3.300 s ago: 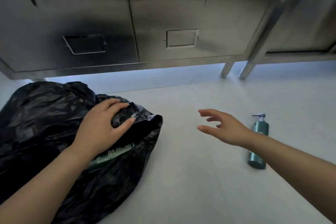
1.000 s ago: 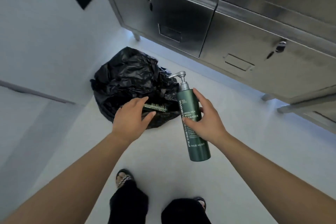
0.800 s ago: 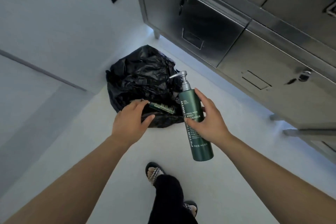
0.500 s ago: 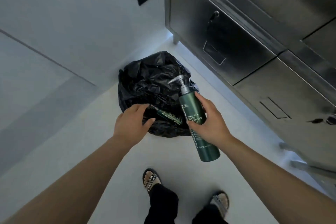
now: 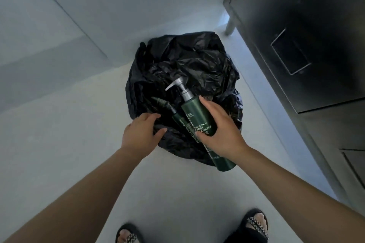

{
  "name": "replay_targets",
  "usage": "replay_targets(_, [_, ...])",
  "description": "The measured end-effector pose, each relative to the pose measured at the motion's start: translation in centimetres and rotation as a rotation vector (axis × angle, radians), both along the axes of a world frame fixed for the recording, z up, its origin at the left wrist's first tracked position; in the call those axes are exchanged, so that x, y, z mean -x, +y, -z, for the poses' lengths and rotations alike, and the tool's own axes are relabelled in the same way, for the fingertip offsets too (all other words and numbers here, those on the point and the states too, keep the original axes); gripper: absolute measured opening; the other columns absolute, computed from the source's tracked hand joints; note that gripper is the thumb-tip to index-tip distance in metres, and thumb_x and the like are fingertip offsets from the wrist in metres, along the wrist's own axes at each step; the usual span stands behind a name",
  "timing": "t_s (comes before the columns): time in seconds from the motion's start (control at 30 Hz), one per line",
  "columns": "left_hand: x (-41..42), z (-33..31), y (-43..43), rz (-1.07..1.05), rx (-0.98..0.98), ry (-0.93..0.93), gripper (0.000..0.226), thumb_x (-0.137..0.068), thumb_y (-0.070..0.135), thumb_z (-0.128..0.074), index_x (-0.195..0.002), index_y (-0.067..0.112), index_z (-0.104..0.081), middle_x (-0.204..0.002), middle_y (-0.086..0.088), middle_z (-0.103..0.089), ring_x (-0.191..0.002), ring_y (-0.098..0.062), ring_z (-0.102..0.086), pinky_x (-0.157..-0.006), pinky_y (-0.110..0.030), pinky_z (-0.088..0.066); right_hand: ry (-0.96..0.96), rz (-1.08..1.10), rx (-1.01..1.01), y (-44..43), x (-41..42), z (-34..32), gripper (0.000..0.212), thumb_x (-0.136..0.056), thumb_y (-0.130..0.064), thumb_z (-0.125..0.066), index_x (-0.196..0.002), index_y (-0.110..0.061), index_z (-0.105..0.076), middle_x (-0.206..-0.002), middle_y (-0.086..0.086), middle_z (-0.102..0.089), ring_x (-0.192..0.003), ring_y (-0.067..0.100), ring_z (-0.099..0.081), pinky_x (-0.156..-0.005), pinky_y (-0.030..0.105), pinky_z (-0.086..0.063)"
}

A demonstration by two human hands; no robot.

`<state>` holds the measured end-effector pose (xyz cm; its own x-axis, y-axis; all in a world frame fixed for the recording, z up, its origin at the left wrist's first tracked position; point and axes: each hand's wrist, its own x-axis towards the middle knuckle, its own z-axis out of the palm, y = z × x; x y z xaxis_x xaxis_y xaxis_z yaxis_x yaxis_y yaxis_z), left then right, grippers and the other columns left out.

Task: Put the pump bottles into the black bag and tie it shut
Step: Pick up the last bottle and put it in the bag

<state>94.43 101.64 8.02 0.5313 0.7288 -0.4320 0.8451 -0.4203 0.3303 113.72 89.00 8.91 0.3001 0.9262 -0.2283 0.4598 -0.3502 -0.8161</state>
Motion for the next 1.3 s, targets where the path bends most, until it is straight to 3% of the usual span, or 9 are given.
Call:
replay_targets(0.23, [0.7, 11.2, 1.1, 0.074, -0.098, -0.069, 0.052, -0.086, 0.048, -0.058, -0.131, 0.023, -0.05, -0.129, -0.002, -0.055, -0.117, -0.026, -0.052, -0.093, -0.042, -0.047, -0.094, -0.081, -0.014, 0.8, 0.1, 9.8, 0.081, -0.081, -0.025, -0.071, -0.144, -0.042, -0.024, -0.151, -0.011, -0.028, -0.133, -0.005, -0.025, -0.103, 0.007, -0.022])
replay_targets(0.3, [0.7, 13.2, 1.7, 0.101, -0.119, -0.139, 0.055, -0.085, 0.05, -0.058, -0.131, 0.022, -0.05, -0.129, -0.002, -0.055, -0.119, -0.025, -0.051, -0.096, -0.043, -0.045, -0.152, -0.079, -0.055, 1.0, -0.3, 11.3, 0.081, -0.081, -0.026, -0.07, -0.144, -0.043, -0.023, -0.152, -0.012, -0.027, -0.133, -0.008, -0.021, -0.102, 0.005, -0.019])
replay_targets(0.4, [0.9, 15.5, 2.6, 0.215, -0.128, -0.242, 0.06, -0.083, 0.055, -0.055, -0.132, 0.022, -0.051, -0.13, -0.001, -0.055, -0.123, -0.021, -0.049, -0.103, -0.041, -0.04, -0.23, -0.078, -0.117, 1.6, -0.9, 12.6, 0.081, -0.082, -0.027, -0.07, -0.144, -0.045, -0.021, -0.151, -0.014, -0.026, -0.127, -0.016, -0.018, -0.102, 0.004, -0.02])
replay_targets(0.47, [1.3, 16.6, 2.8, 0.301, -0.116, -0.29, 0.065, -0.08, 0.062, -0.047, -0.132, 0.023, -0.051, -0.132, 0.001, -0.056, -0.124, -0.018, -0.048, -0.105, -0.04, -0.038, -0.249, -0.037, -0.16, 1.7, -1.3, 13.2, 0.08, -0.081, -0.029, -0.07, -0.143, -0.046, -0.021, -0.151, -0.014, -0.027, -0.134, -0.006, -0.022, -0.108, 0.016, -0.023])
replay_targets(0.57, [2.0, 17.8, 2.9, 0.392, -0.076, -0.273, 0.062, -0.083, 0.061, -0.046, -0.134, 0.025, -0.049, -0.134, 0.004, -0.054, -0.127, -0.015, -0.045, -0.106, -0.043, -0.035, -0.316, 0.018, -0.209, 1.7, -1.4, 13.4, 0.081, -0.082, -0.032, -0.07, -0.144, -0.046, -0.019, -0.151, -0.014, -0.028, -0.137, 0.001, -0.025, -0.106, 0.013, -0.019])
replay_targets(0.77, [2.4, 18.2, 1.2, 0.363, -0.048, -0.261, 0.057, -0.088, 0.057, -0.047, -0.135, 0.026, -0.048, -0.131, 0.001, -0.056, -0.125, -0.017, -0.046, -0.105, -0.043, -0.035, -0.292, 0.053, -0.182, 1.1, -0.6, 12.4, 0.081, -0.083, -0.028, -0.07, -0.145, -0.04, -0.02, -0.152, -0.013, -0.028, -0.138, 0.005, -0.027, -0.113, 0.031, -0.027])
replay_targets(1.0, [3.8, 19.4, 1.0, 0.471, -0.077, -0.123, 0.057, -0.084, 0.064, -0.046, -0.132, 0.032, -0.048, -0.121, 0.005, -0.06, -0.118, -0.016, -0.05, -0.102, -0.043, -0.037, -0.305, 0.061, -0.194, 0.5, 0.6, 14.6, 0.083, -0.081, -0.028, -0.072, -0.145, -0.041, -0.021, -0.15, -0.011, -0.03, -0.134, 0.0, -0.027, -0.103, 0.009, -0.019])
replay_targets(1.13, [5.6, 19.3, 0.0, 0.425, -0.11, -0.12, 0.051, -0.087, 0.06, -0.046, -0.127, 0.029, -0.053, -0.116, 0.005, -0.062, -0.114, -0.016, -0.051, -0.101, -0.038, -0.038, -0.331, 0.099, -0.199, 0.3, -0.4, 14.3, 0.082, -0.081, -0.029, -0.071, -0.144, -0.043, -0.021, -0.151, -0.011, -0.03, -0.137, 0.006, -0.028, -0.108, 0.022, -0.023])
replay_targets(1.3, [7.7, 19.5, -0.3, 0.429, -0.139, -0.124, 0.049, -0.087, 0.058, -0.047, -0.125, 0.027, -0.054, -0.11, 0.005, -0.064, -0.108, -0.015, -0.054, -0.095, -0.03, -0.039, -0.371, 0.147, -0.189, 1.2, -3.1, 15.0, 0.083, -0.079, -0.027, -0.073, -0.145, -0.038, -0.024, -0.15, -0.007, -0.032, -0.136, 0.01, -0.031, -0.106, 0.022, -0.024])
